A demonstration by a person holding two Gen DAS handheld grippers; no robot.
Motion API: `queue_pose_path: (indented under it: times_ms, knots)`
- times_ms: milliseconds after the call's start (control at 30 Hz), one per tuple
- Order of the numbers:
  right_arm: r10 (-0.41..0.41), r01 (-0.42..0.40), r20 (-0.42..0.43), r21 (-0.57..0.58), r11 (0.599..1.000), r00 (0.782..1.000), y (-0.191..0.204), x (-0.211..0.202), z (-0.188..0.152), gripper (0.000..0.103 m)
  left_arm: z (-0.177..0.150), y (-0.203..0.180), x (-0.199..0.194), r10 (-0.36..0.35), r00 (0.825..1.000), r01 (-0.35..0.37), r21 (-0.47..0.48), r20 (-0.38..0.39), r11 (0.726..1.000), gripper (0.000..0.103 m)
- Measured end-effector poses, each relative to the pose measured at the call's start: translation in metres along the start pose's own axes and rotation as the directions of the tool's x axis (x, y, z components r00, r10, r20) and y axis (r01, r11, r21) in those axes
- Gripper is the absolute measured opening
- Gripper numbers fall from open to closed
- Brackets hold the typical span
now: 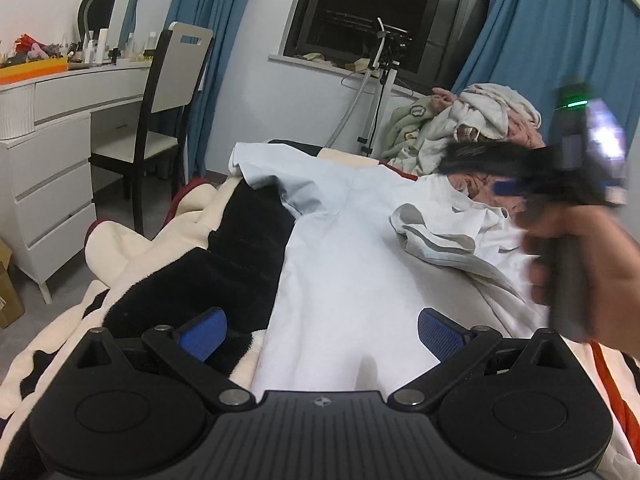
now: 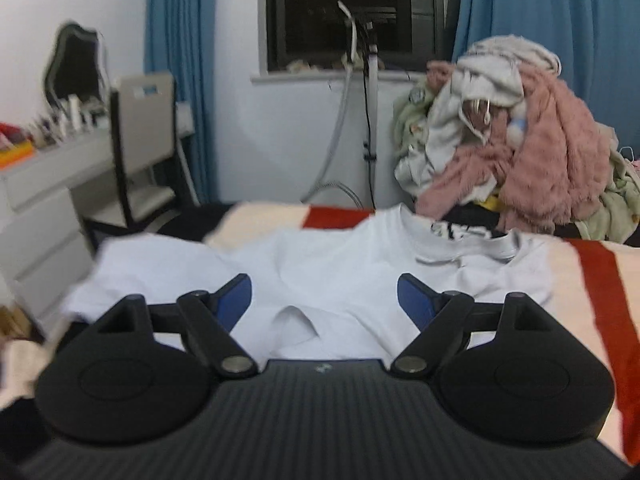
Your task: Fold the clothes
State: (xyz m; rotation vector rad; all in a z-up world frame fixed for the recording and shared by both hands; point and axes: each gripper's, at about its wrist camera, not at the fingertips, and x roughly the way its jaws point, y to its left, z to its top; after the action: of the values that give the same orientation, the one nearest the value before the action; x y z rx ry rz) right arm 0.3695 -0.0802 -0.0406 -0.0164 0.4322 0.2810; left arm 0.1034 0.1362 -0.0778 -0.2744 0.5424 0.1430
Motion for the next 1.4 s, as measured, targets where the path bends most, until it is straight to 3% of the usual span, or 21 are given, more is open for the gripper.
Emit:
queue_pose_path:
  times_ms: [167,300,567,733,867,1267,1400]
  knots:
    - [0.012,-0.014,0.072,0.036,0.999,0.997,-0.014,-0.114,-0.005,0.081,0.000,-0.013,-0.019,-0.003,1.000,0.002,0.023,0.028,1.000,0.103]
    - [-0.010,0.005,0.093,0.057,0.998,0.996,-0.019,-0.204,-0.034,0.081,-0.007,-0.036,-0.033,-0.027,0.998,0.022,0.097,0.053,0.995,0.103]
    - [-0.078,0.055,0.141,0.157,0.986,0.987,-0.039,-0.313,-0.113,0.081,-0.030,-0.067,-0.071,-0.050,0.998,0.040,0.191,0.049,0.981,0.103]
    - [-0.082,0.061,0.130,0.157,0.986,0.988,-0.051,-0.330,-0.139,0.081,-0.043,-0.085,-0.090,-0.082,0.995,0.067,0.246,0.054,0.967,0.103]
    - [-0.050,0.023,0.137,0.195,0.981,0.989,-0.058,-0.331,-0.139,0.081,-0.049,-0.096,-0.097,-0.104,0.991,0.079,0.274,0.080,0.959,0.103]
    - [-0.101,0.058,0.148,0.272,0.961,0.984,-0.079,-0.339,-0.138,0.081,-0.056,-0.098,-0.084,-0.078,0.996,0.066,0.296,0.030,0.953,0.102]
    - [-0.126,0.073,0.165,0.295,0.953,0.978,-0.092,-0.347,-0.136,0.081,-0.058,-0.103,-0.084,-0.091,0.996,0.079,0.334,0.021,0.939,0.102]
